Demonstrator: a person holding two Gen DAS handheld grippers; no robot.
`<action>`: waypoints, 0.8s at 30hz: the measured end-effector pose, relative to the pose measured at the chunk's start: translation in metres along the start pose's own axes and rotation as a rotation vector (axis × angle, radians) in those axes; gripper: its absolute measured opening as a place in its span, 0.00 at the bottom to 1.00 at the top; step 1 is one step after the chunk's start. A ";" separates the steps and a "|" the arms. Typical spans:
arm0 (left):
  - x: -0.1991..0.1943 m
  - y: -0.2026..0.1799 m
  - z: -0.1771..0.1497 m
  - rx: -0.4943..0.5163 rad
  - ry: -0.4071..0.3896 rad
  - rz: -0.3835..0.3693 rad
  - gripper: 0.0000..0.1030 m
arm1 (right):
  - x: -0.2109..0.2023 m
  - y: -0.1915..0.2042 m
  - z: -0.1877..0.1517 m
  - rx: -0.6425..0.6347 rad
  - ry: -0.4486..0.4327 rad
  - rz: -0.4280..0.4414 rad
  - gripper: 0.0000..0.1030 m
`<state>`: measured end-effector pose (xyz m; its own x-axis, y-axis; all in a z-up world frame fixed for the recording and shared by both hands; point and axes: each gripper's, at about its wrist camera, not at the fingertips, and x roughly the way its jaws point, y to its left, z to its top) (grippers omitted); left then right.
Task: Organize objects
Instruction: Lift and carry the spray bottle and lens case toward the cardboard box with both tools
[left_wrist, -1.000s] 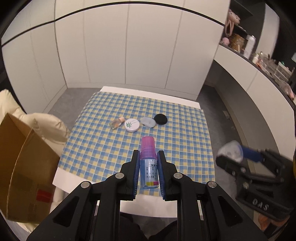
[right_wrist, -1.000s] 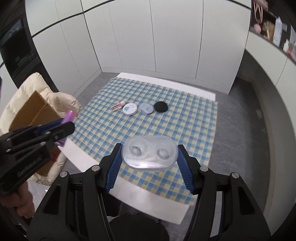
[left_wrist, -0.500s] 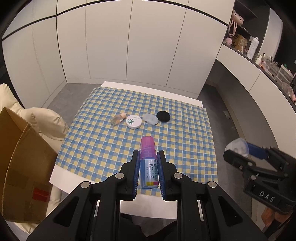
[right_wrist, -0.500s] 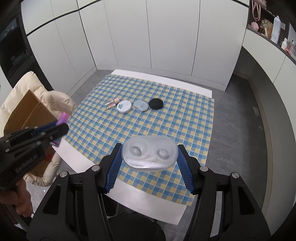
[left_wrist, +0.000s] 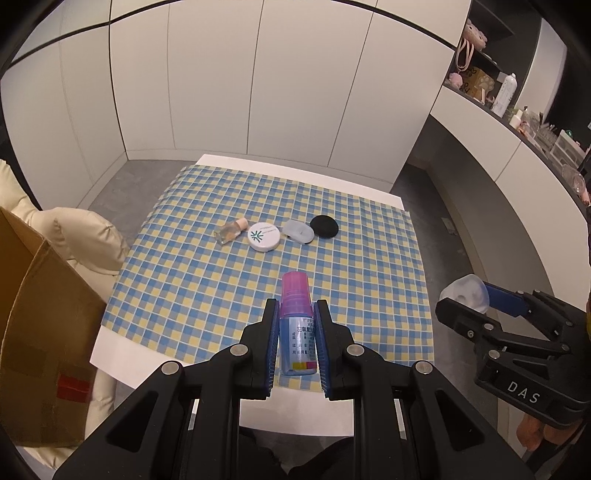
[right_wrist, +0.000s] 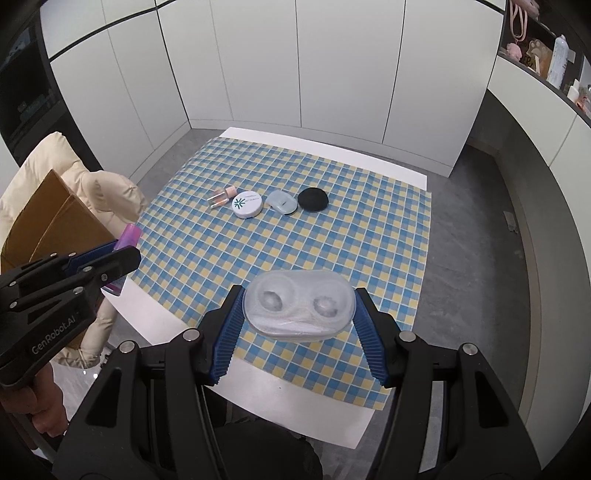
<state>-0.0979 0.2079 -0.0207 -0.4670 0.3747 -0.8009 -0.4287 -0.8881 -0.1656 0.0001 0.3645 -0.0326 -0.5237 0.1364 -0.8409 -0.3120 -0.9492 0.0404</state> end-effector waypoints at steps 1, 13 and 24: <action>0.000 0.001 0.000 -0.004 0.001 -0.003 0.18 | -0.001 0.001 0.000 -0.001 -0.005 -0.002 0.59; -0.003 0.008 0.000 -0.004 -0.012 -0.005 0.18 | -0.001 0.009 0.006 -0.010 -0.022 -0.007 0.59; -0.016 0.035 0.000 -0.011 -0.055 0.048 0.18 | 0.008 0.032 0.019 -0.028 -0.028 0.001 0.59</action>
<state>-0.1050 0.1710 -0.0138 -0.5284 0.3453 -0.7756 -0.3964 -0.9082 -0.1343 -0.0288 0.3408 -0.0280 -0.5461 0.1432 -0.8254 -0.2893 -0.9569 0.0255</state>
